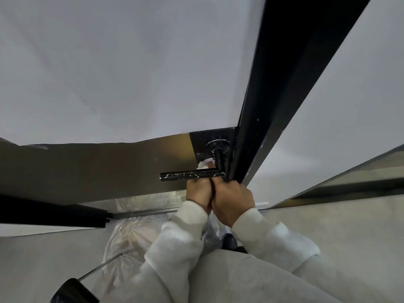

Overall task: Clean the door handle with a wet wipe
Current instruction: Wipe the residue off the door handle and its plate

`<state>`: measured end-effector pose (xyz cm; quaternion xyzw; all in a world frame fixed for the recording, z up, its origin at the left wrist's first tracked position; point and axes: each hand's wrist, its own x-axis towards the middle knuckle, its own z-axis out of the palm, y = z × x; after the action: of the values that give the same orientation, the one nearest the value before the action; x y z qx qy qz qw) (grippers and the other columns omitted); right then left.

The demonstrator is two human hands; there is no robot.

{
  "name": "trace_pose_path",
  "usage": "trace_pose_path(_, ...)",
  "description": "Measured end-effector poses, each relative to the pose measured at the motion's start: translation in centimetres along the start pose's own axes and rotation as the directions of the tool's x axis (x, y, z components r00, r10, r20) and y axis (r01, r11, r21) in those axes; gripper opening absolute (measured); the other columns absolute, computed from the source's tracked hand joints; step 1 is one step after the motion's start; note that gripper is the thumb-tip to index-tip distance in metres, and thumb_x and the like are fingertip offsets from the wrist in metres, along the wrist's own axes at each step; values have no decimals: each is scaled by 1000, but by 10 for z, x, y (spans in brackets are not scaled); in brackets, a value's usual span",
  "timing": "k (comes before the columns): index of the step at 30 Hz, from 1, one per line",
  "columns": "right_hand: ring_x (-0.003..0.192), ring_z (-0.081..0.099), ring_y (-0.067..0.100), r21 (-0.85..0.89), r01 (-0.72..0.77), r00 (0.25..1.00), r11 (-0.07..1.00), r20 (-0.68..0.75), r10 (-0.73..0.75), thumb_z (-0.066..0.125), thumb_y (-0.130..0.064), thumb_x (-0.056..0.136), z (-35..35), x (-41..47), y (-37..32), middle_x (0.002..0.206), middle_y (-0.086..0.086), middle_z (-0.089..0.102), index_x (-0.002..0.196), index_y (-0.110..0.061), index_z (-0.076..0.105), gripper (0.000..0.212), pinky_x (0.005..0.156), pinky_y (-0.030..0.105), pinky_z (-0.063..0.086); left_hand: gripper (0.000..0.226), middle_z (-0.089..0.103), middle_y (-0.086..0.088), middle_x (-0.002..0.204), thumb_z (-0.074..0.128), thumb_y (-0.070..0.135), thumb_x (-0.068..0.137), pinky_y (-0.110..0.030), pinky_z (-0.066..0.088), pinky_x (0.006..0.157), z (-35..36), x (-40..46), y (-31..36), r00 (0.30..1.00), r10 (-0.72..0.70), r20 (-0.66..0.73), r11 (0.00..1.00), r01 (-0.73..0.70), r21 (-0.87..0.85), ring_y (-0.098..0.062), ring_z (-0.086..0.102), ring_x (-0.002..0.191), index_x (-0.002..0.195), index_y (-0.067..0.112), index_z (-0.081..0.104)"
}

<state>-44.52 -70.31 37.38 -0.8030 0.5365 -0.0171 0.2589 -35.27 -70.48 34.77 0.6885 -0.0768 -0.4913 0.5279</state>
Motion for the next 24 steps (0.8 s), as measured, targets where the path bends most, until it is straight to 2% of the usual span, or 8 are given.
trace_pose_path(2, 101, 65, 41, 2, -27, 999, 1000, -24, 27, 52, -30, 93, 0, -2, 3, 108, 12, 68, 136, -24, 41, 44, 78, 39, 49, 13, 69, -9, 64, 62, 11, 73, -48, 53, 72, -2, 2, -10, 1000, 18, -15, 996, -16, 84, -32, 63, 76, 65, 9, 72)
trace_pose_path(4, 101, 65, 41, 59, -74, 997, 995, 3, 74, 56, -32, 91, 1, -4, 6, 107, 14, 68, 156, -28, 11, 79, 83, 43, 51, 23, 75, -10, 75, 63, 32, 79, -53, 56, 82, -1, 1, -15, 994, 89, -60, 967, -72, 244, -36, 68, 82, 76, 13, 76)
trace_pose_path(7, 97, 65, 42, 118, -125, 992, 985, 10, 125, 58, -38, 90, 10, -2, 13, 104, 15, 67, 154, -33, -19, 100, 84, 46, 53, 37, 74, -18, 87, 50, 30, 94, -49, 55, 84, 0, -15, -12, 929, 368, -33, 816, -306, 491, -39, 67, 90, 84, 4, 73)
trace_pose_path(9, 92, 67, 39, 196, -145, 989, 970, -10, 150, 61, -40, 89, 20, 2, 17, 102, 13, 67, 153, -35, -13, 97, 84, 48, 57, 38, 70, -23, 82, 45, 24, 90, -47, 53, 82, -3, -20, -10, 878, 477, 37, 724, -416, 551, -41, 63, 85, 79, -3, 69)
trace_pose_path(14, 85, 68, 37, 404, -170, 980, 899, -27, 197, 55, -40, 91, 32, 10, 22, 96, 15, 67, 148, -37, 8, 74, 80, 51, 59, 51, 73, -21, 91, 32, 27, 91, -43, 39, 100, 0, -20, -13, 838, 514, 183, 567, -492, 660, -42, 61, 100, 85, -4, 72)
trace_pose_path(17, 82, 67, 37, 379, -160, 984, 911, -13, 178, 59, -37, 90, 29, 11, 23, 89, 11, 66, 147, -40, 5, 78, 78, 49, 59, 56, 72, -16, 86, 25, 34, 92, -45, 38, 101, -1, -12, -12, 803, 535, 263, 442, -531, 723, -40, 62, 97, 80, 3, 70)
trace_pose_path(21, 78, 67, 36, 492, -99, 984, 865, -79, 158, 44, -51, 87, 22, 5, 24, 88, 13, 68, 141, -36, 27, 59, 73, 47, 59, 46, 68, -12, 89, 29, 35, 92, -38, 42, 93, -2, -14, -10, 830, 481, 281, 466, -514, 720, -29, 56, 92, 78, 12, 66)
trace_pose_path(24, 80, 68, 36, 342, 6, 984, 940, -168, 55, 45, -41, 93, 21, 2, 29, 91, 15, 69, 143, -30, 32, 52, 71, 41, 57, 40, 69, -12, 95, 35, 32, 90, -35, 40, 90, -7, -18, -8, 832, 496, 247, 505, -508, 698, -28, 52, 94, 85, 12, 69)
